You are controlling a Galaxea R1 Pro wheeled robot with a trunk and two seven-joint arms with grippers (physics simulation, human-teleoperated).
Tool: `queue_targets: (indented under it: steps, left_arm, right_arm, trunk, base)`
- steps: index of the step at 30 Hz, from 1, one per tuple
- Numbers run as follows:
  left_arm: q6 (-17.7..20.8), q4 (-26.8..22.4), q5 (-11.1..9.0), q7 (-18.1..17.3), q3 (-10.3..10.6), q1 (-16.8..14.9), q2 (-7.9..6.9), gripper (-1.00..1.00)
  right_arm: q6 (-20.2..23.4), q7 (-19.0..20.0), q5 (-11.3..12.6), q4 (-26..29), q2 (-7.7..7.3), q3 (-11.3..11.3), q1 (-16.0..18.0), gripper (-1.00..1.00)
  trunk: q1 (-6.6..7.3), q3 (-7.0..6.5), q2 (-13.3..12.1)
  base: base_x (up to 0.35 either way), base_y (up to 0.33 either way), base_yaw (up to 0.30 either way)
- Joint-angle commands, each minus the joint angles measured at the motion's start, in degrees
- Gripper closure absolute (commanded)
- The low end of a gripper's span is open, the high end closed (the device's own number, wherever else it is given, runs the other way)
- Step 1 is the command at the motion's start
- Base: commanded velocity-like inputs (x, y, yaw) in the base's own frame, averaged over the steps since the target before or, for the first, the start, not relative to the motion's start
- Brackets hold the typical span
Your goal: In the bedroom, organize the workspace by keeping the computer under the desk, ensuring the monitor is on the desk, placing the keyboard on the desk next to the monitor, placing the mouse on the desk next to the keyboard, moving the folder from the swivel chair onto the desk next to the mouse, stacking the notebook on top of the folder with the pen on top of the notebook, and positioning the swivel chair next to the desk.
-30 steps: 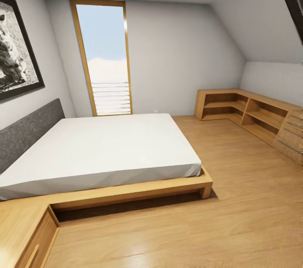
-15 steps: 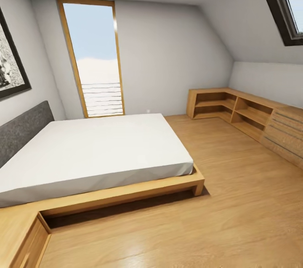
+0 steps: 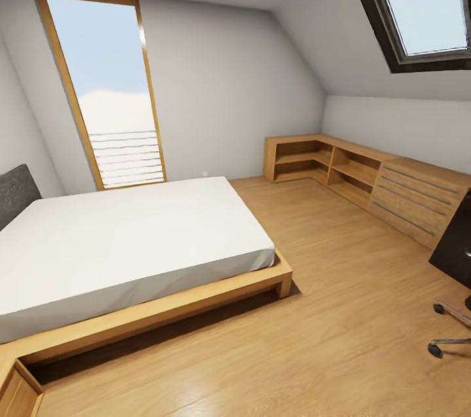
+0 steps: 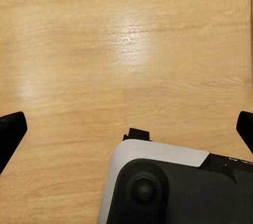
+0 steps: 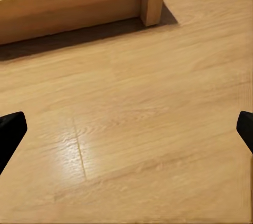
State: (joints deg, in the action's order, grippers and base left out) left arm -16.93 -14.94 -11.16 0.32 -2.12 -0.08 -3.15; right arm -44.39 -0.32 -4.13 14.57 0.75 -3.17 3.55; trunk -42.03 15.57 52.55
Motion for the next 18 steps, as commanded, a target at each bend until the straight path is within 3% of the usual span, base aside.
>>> queue_targets:
  steps: [1, 7, 18]
  left_arm:
    - [-0.6, 0.4, -0.2, 0.0, -0.1, 0.0, 0.05, -1.0]
    - [-1.6, 1.7, -0.1, 0.0, 0.0, 0.0, 0.07, -1.0]
    - [-9.7, 4.1, -0.2, 0.1, -0.1, 0.0, 0.06, -1.0]
  right_arm:
    - [0.2, 0.0, -1.0, -0.1, 0.13, -0.3, 0.1, -1.0]
    - [0.5, 0.0, -1.3, -0.2, 0.07, -0.3, 0.1, -1.0]
    - [0.6, 0.0, -1.4, -0.2, -0.04, -0.3, 0.1, -1.0]
  trunk:
    - [0.0, 0.07, 0.0]
    - [0.0, 0.07, 0.0]
    - [0.0, 0.07, 0.0]
  base:
    - [0.0, 0.0, -0.294]
    - [0.0, 0.0, -0.294]
    - [0.0, 0.0, -0.294]
